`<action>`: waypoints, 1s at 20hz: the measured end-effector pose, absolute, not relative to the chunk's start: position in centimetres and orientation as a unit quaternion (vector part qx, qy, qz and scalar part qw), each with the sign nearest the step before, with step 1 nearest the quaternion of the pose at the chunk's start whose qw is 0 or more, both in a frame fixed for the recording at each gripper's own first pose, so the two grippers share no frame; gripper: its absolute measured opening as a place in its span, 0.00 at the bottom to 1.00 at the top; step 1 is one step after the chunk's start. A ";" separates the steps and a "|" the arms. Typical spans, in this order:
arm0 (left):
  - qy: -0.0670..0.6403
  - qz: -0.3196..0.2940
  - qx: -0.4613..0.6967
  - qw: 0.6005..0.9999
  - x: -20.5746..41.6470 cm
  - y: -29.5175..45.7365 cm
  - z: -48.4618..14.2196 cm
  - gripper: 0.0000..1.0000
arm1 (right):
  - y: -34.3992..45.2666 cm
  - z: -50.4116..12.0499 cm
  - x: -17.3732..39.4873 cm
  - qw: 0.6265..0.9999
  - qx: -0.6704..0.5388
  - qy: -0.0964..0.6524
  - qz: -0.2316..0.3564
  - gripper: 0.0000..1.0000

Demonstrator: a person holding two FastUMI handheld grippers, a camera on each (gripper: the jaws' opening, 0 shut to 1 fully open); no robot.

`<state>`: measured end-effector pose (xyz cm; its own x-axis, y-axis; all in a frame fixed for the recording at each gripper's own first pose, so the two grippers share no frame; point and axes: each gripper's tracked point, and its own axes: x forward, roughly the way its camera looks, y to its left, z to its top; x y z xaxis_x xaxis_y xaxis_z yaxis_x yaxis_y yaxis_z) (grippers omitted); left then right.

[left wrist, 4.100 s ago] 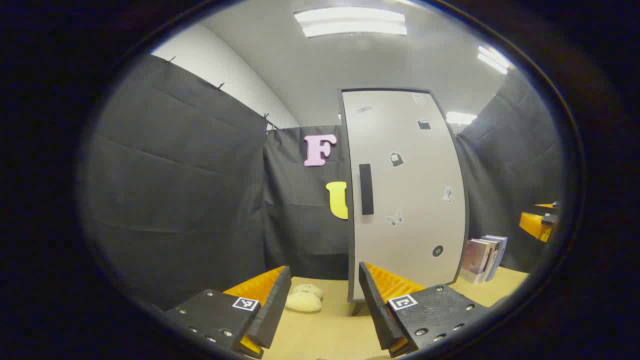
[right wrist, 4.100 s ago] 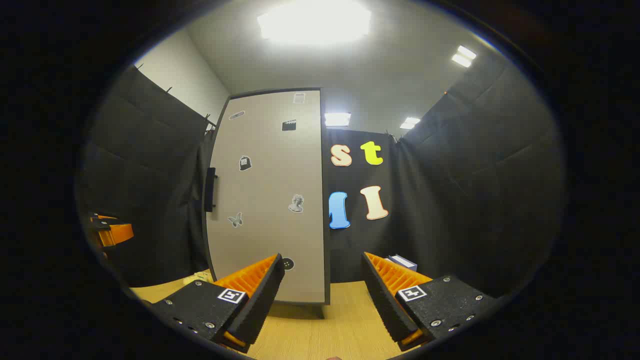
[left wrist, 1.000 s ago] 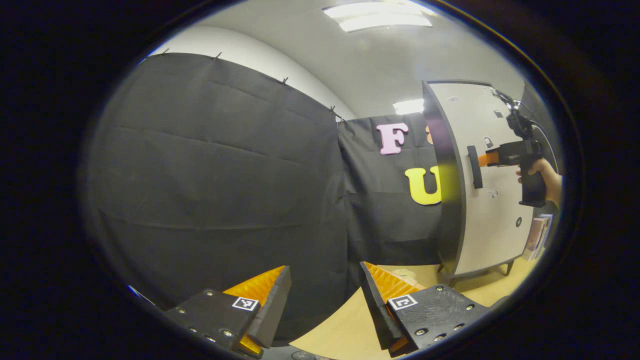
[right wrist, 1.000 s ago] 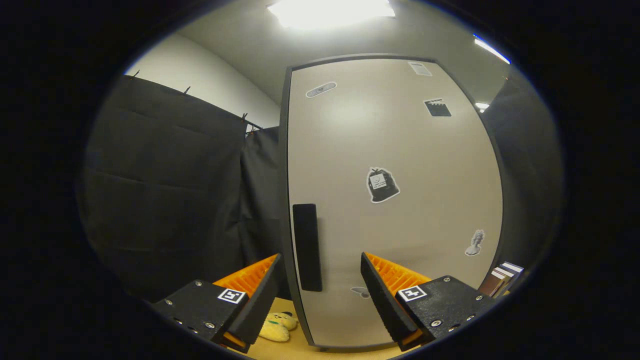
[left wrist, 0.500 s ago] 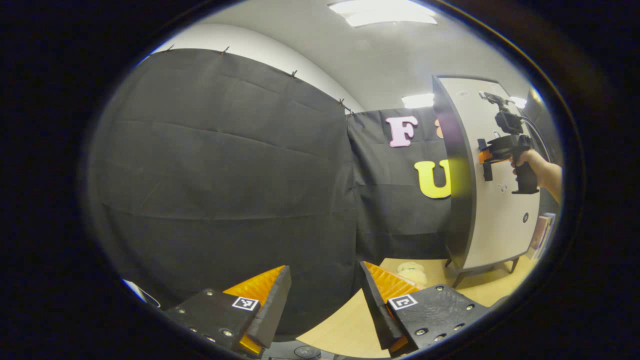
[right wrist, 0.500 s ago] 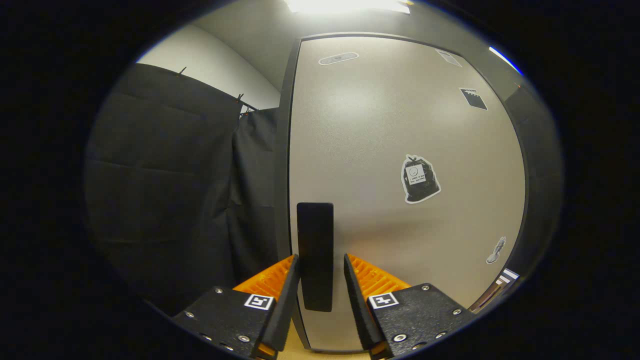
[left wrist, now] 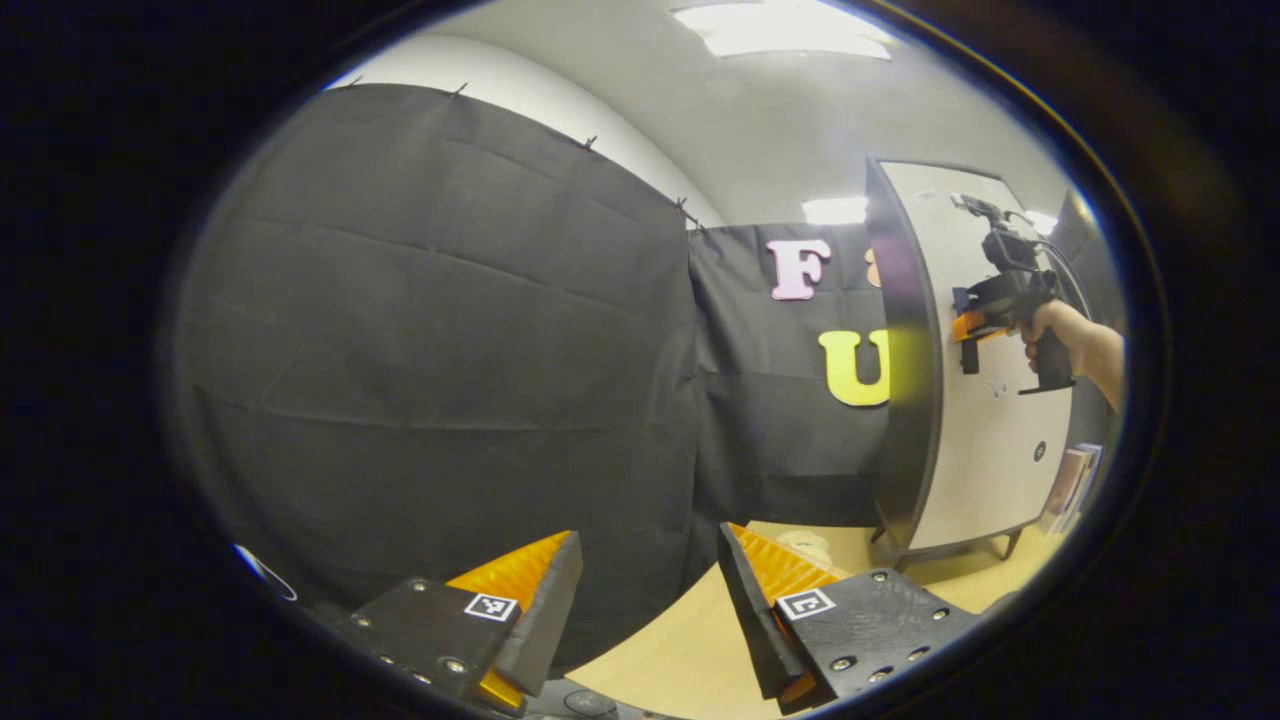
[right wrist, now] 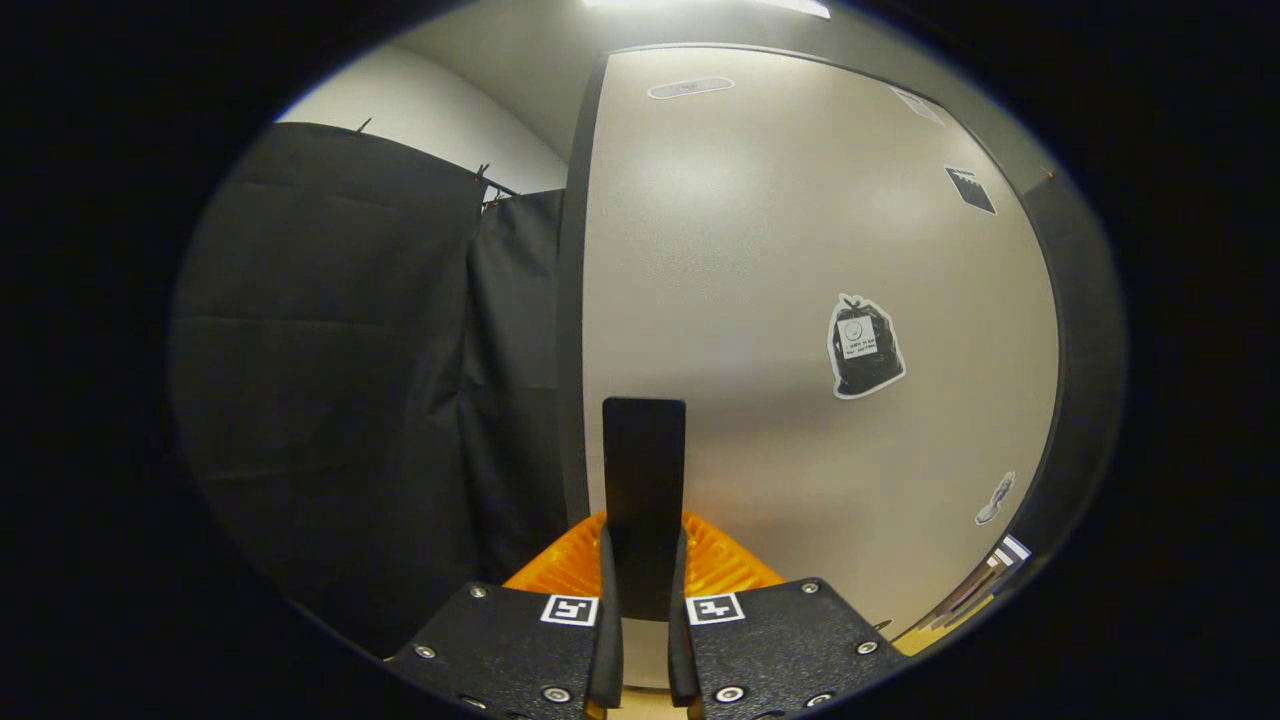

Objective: Open the cabinet door with the right hand, grasp the bottle in the cabinet with the left hand and place it on the coaster, then close the cabinet door with the right hand.

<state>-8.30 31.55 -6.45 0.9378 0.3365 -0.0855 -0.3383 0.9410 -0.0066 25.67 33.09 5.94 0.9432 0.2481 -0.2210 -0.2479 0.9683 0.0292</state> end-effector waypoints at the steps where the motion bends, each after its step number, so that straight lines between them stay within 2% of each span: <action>1: 0.041 0.166 -0.009 0.985 -8.4 31.5 -6.3 0.78 | 33.1 6.0 25.4 0.985 0.007 0.116 0.130 0.18; 9: 0.016 0.110 0.006 0.994 -10.2 29.0 -3.7 0.78 | 32.6 6.3 24.2 0.979 0.021 0.119 0.163 0.18; 10: 0.014 0.104 0.007 0.994 -10.2 28.5 -3.3 0.83 | 32.6 6.2 24.2 0.978 0.018 0.120 0.168 0.18; 11: 0.011 0.097 0.006 0.995 -9.9 27.8 -3.2 0.78 | 32.6 6.3 24.1 0.977 0.016 0.121 0.172 0.18; 13: 0.005 0.082 0.011 0.997 -8.8 26.2 -2.8 0.78 | 32.5 6.1 23.8 0.975 0.015 0.126 0.181 0.18; 14: 0.003 0.072 0.010 0.997 -8.4 25.2 -2.7 0.81 | 32.5 6.1 23.8 0.974 0.015 0.127 0.186 0.18; 16: 0.003 0.056 0.006 0.998 -8.0 23.3 -2.5 0.78 | 32.3 6.0 23.8 0.973 0.017 0.127 0.193 0.18; 17: 0.004 0.053 0.003 0.999 -8.2 22.6 -2.6 0.80 | 32.1 6.0 24.0 0.972 0.018 0.127 0.198 0.18; 20: 0.002 0.049 0.000 0.999 -8.8 20.4 -2.1 0.78 | 31.9 5.2 24.9 0.968 0.021 0.126 0.217 0.18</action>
<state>-8.77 20.42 -2.13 0.9952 0.0977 -0.0030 -0.0977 0.9952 -0.0003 24.86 31.88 5.24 0.8739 0.4258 -0.2344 -0.4155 0.9047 0.0944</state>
